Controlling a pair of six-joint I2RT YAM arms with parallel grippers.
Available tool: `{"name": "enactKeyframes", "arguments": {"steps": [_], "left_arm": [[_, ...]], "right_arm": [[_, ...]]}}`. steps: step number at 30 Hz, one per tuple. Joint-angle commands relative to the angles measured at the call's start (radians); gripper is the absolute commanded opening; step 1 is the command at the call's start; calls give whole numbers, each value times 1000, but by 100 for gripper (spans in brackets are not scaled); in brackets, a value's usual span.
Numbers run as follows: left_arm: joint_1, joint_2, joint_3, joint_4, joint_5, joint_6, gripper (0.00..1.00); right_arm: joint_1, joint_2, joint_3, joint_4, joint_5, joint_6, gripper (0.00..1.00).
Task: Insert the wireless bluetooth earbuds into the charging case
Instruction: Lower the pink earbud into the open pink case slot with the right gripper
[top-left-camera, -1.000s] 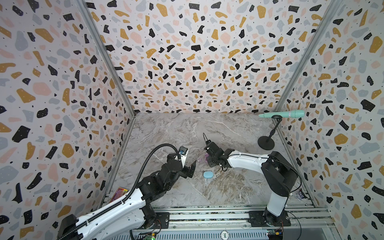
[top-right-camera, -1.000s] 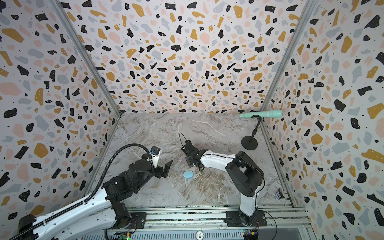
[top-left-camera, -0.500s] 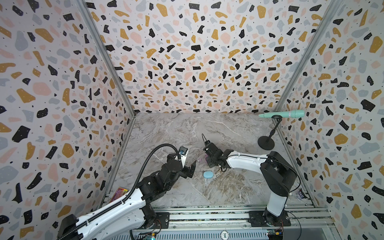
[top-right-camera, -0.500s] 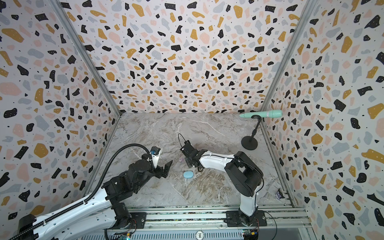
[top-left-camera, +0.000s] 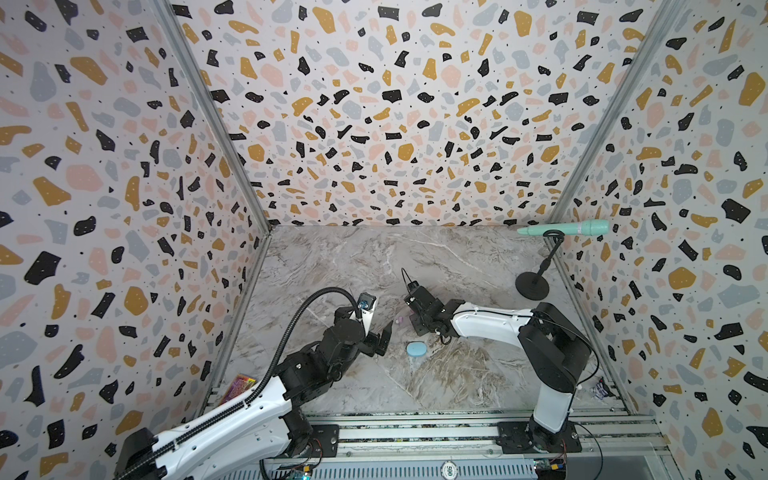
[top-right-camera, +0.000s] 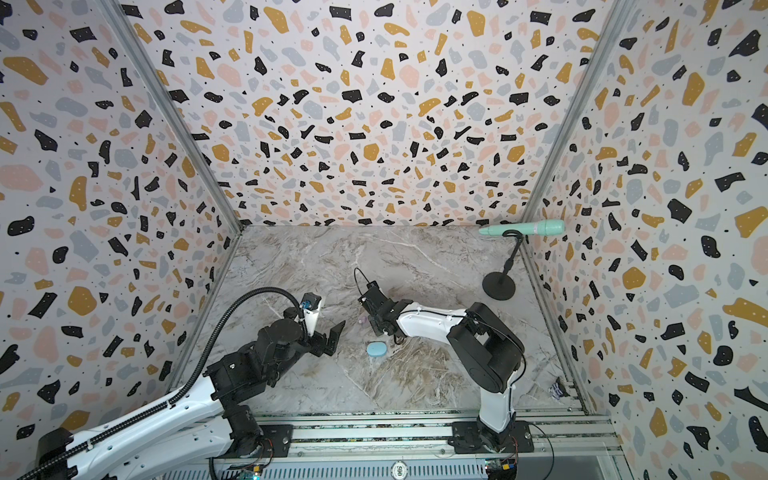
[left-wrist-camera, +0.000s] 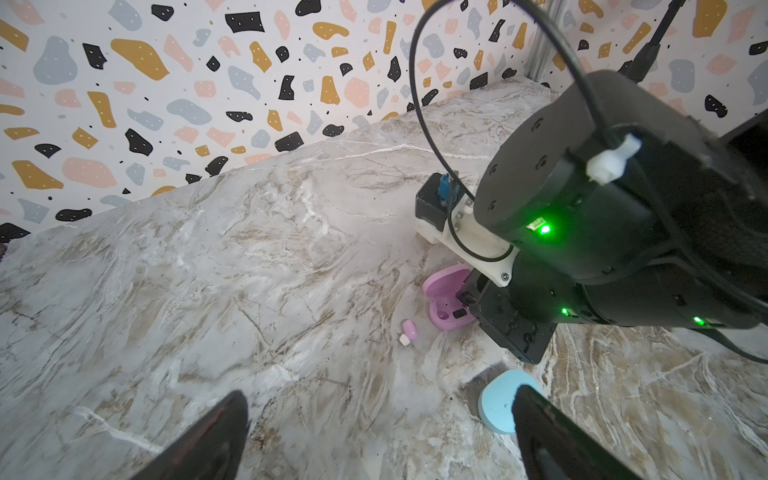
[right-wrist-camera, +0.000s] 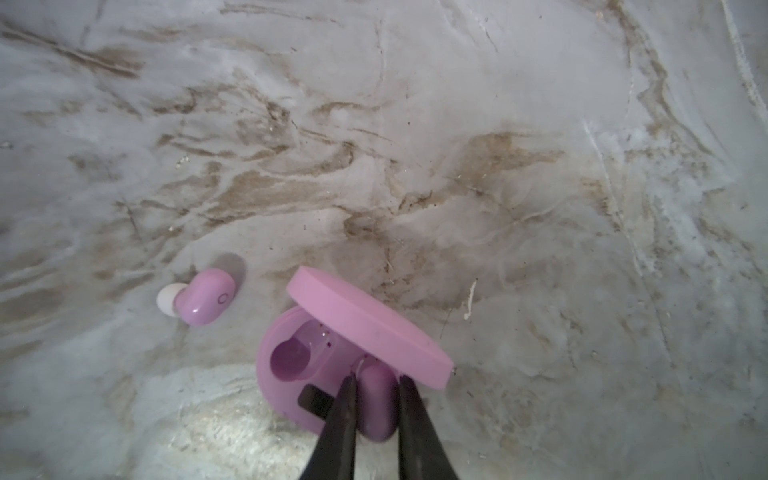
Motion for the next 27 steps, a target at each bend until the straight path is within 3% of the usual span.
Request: {"name": "enactKeyframes", "arguments": {"steps": [1, 27], "left_arm": [[-4, -2, -9, 39, 2, -1, 100], [-4, 3, -9, 38, 4, 2, 100]], "right_arm": [[6, 3, 19, -10, 25, -2, 18], [13, 12, -5, -1, 44, -3, 18]]}}
